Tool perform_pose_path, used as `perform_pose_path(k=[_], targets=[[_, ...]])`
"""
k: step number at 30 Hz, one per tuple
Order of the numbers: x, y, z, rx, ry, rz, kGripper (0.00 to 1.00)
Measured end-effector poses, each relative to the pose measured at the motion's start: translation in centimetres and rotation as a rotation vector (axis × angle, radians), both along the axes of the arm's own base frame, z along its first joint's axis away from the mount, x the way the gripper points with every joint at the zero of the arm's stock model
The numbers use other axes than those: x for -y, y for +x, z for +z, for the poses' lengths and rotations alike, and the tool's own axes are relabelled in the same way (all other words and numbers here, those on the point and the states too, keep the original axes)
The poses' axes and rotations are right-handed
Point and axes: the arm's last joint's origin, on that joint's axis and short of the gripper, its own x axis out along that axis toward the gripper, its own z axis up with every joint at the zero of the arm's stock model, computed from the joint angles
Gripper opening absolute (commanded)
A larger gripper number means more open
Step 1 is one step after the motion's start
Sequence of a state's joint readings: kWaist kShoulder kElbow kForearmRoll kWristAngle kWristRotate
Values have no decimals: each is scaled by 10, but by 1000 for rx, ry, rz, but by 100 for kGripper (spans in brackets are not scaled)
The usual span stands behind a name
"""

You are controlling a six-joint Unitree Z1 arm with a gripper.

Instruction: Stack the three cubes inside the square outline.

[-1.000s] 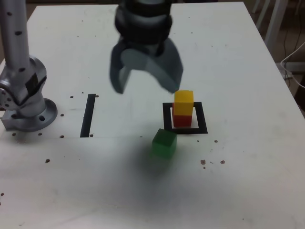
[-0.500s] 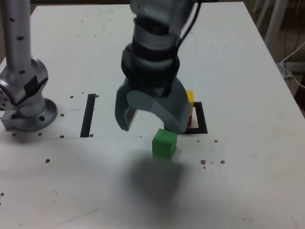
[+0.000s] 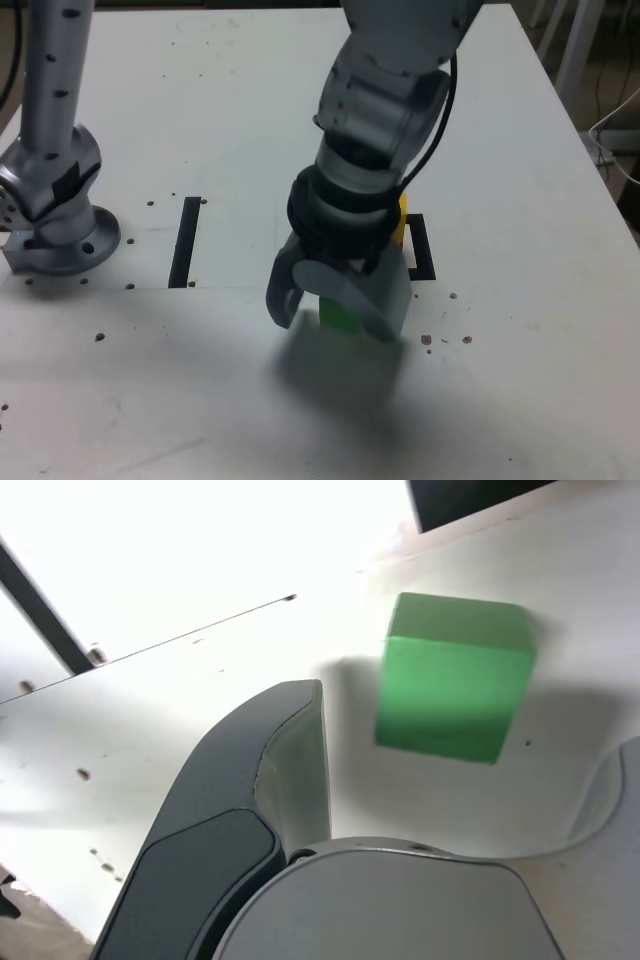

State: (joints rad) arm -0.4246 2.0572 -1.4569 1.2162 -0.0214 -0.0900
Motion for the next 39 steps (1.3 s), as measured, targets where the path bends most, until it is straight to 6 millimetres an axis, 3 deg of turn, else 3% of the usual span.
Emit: perform_pose_path(k=[17, 28, 39], targets=[[-15, 2, -2, 1, 87, 3, 71], [-15, 2, -4, -4, 67, 9, 67], [-14, 4, -4, 9, 60, 4, 40]])
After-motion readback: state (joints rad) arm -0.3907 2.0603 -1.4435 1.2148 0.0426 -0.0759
